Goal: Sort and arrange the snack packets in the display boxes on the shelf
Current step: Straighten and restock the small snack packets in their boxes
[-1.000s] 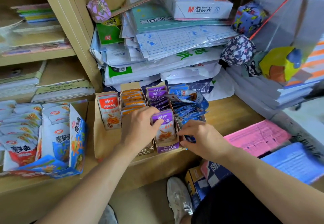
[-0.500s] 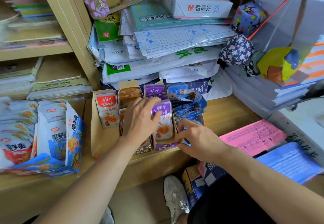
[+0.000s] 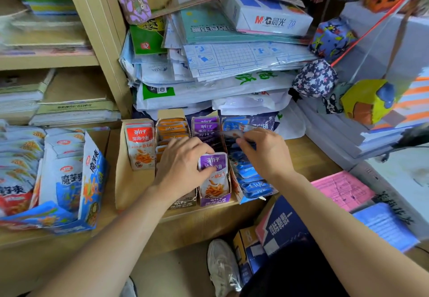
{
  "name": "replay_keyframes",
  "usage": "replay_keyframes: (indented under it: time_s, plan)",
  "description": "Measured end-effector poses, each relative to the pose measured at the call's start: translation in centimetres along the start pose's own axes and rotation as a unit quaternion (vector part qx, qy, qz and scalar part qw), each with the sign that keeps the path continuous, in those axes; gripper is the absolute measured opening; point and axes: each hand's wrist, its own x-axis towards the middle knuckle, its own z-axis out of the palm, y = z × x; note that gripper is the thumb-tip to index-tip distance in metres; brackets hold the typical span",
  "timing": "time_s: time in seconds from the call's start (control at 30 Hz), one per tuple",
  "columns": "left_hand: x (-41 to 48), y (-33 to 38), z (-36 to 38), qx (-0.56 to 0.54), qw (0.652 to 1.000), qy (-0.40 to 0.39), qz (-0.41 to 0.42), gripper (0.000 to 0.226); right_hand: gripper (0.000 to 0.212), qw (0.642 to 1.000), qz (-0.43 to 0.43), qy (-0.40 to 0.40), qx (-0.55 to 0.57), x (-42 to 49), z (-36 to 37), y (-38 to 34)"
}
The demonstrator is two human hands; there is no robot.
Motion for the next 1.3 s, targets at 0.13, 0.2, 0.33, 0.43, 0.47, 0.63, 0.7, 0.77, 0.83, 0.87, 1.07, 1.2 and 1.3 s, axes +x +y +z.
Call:
replay_keyframes:
  time_s: [0.13, 0.2, 0.33, 0.43, 0.47, 0.63, 0.7, 0.77, 0.83, 0.87, 1.07, 1.2, 1.3]
  plan:
    - [0.0, 0.2, -0.3, -0.005, 1.000, -0.009, -0.016, 0.036, 0.044, 0.993, 0.117, -0.005, -0.035, 0.4, -0.7, 0.8]
    - [0.0, 0.2, -0.4, -0.005, 1.000, -0.013, -0.020, 0.037, 0.050, 0.985, 0.166, -0.019, -0.033, 0.9, -1.1, 0.9]
    - [-0.1, 0.0, -0.9, 0.000, 0.999, -0.033, -0.003, 0.054, 0.045, 0.985, 0.159, -0.066, -0.014, 0.7, -1.7, -0.1]
    - [-0.3, -0.2, -1.3, 0.005, 0.999, -0.039, -0.005, 0.062, 0.020, 0.989, 0.112, -0.091, 0.014, -0.6, -1.9, -1.1]
    - [-0.3, -0.2, -1.4, 0.003, 0.999, -0.040, -0.011, 0.060, 0.019, 0.991, 0.099, -0.085, 0.014, -1.2, -1.8, -1.2]
    - [-0.5, -0.4, -1.5, 0.015, 0.999, -0.039, -0.022, 0.056, 0.104, 0.985, 0.144, -0.066, -0.072, -4.7, -1.8, -1.7]
    - [-0.7, -0.4, -1.6, 0.021, 0.999, -0.039, -0.021, 0.056, 0.129, 0.968, 0.181, -0.156, -0.076, -5.8, -1.4, -1.9]
    - [-0.9, -0.3, -1.7, 0.007, 0.999, -0.040, -0.029, 0.056, 0.140, 0.961, 0.165, -0.213, -0.063, -6.0, -0.6, -1.6]
    - [-1.2, -0.2, -1.9, -0.021, 0.998, -0.044, -0.039, 0.055, 0.139, 0.968, 0.141, -0.205, -0.043, -5.7, -0.1, -1.2]
    - [-1.3, -0.1, -2.1, -0.035, 0.998, -0.044, -0.040, 0.052, 0.136, 0.972, 0.134, -0.191, -0.039, -5.5, 0.1, -0.9]
    - [-2.2, -0.4, -2.3, -0.123, 0.989, -0.078, 0.015, 0.026, 0.133, 0.969, 0.151, -0.178, -0.079, -5.3, -0.4, -0.1]
    - [-3.1, 0.0, -2.5, -0.143, 0.983, -0.086, 0.072, 0.024, 0.139, 0.963, 0.155, -0.150, -0.160, -6.1, -1.5, -0.9]
    - [-3.8, 0.4, -3.0, -0.143, 0.982, -0.091, 0.079, 0.030, 0.114, 0.987, 0.060, -0.082, -0.121, -7.1, -2.4, -2.5]
